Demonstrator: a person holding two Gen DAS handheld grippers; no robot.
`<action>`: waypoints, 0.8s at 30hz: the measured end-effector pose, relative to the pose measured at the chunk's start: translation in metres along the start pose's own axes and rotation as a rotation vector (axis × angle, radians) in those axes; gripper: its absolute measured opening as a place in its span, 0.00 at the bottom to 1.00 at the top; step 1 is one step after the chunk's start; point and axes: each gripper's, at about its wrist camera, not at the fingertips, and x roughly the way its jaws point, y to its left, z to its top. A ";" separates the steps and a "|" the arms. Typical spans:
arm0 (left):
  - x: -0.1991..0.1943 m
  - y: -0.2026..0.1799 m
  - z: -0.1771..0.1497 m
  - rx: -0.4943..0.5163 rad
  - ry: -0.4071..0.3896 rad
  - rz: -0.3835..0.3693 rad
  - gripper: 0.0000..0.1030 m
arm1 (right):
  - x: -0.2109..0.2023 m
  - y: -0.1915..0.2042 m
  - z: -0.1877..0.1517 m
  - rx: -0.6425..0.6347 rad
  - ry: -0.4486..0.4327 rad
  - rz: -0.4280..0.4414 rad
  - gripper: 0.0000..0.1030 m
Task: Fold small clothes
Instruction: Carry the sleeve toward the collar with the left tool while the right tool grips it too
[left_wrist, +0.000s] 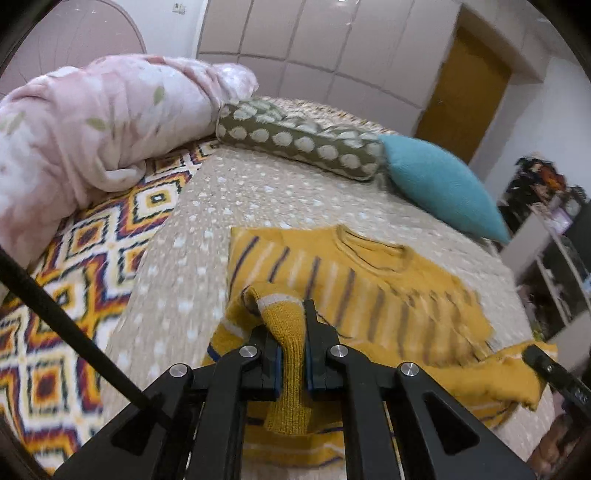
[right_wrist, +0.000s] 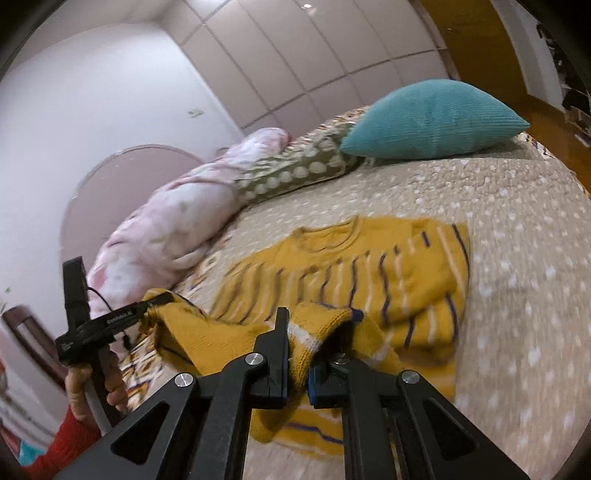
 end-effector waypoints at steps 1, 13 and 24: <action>0.016 0.002 0.007 -0.009 0.023 0.007 0.08 | 0.008 -0.004 0.005 0.005 0.005 -0.013 0.08; 0.106 0.018 0.039 -0.111 0.135 -0.096 0.13 | 0.097 -0.089 0.047 0.313 0.058 0.011 0.13; 0.135 0.045 0.057 -0.346 0.187 -0.325 0.37 | 0.133 -0.136 0.063 0.551 0.031 0.083 0.45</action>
